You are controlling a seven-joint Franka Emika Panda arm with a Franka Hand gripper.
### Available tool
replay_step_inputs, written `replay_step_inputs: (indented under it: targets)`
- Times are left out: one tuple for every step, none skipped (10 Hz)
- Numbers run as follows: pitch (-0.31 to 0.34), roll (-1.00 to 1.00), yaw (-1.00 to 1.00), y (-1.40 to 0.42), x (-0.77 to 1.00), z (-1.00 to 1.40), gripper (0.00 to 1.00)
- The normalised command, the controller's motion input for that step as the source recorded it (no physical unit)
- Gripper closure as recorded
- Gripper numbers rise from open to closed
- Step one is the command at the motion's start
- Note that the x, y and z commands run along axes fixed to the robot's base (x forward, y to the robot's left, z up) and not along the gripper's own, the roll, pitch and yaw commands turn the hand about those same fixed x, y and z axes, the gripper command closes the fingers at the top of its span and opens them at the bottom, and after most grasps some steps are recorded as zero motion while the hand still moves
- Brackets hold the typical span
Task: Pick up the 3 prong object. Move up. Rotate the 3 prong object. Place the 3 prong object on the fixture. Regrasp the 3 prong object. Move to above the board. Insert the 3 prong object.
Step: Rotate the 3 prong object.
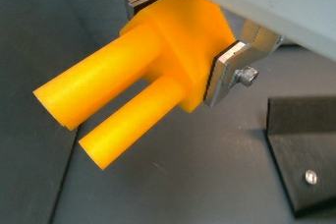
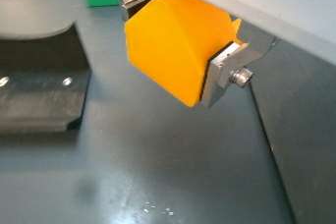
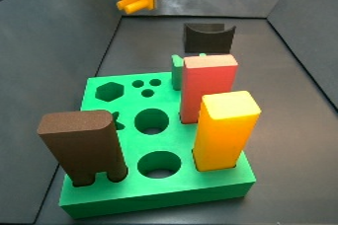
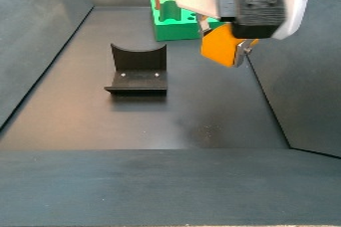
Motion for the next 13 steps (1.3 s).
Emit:
replay_step_inputs:
  targets:
    - [-0.002,0.0,-1.0,0.02,0.01,-0.04,1.0]
    - [-0.003,0.0,-1.0,0.02,0.01,-0.04,1.0]
    - [-0.003,0.0,-1.0,0.02,0.01,-0.04,1.0]
    - [-0.003,0.0,-1.0,0.02,0.01,-0.03,1.0]
    - [-0.003,0.0,-1.0,0.02,0.01,-0.03,1.0]
    - [-0.003,0.0,-1.0,0.02,0.01,-0.03,1.0]
    - [-0.003,0.0,-1.0,0.02,0.01,-0.03,1.0]
    - [-0.003,0.0,-1.0,0.02,0.01,-0.03,1.0]
    - [-0.003,0.0,-1.0,0.02,0.01,-0.03,1.0]
    - [-0.004,0.0,-1.0,0.02,0.01,-0.03,1.0]
    - [-0.004,0.0,-1.0,0.02,0.01,-0.03,1.0]
    - [-0.004,0.0,-1.0,0.02,0.01,-0.03,1.0]
    - [-0.004,0.0,-1.0,0.02,0.01,-0.03,1.0]
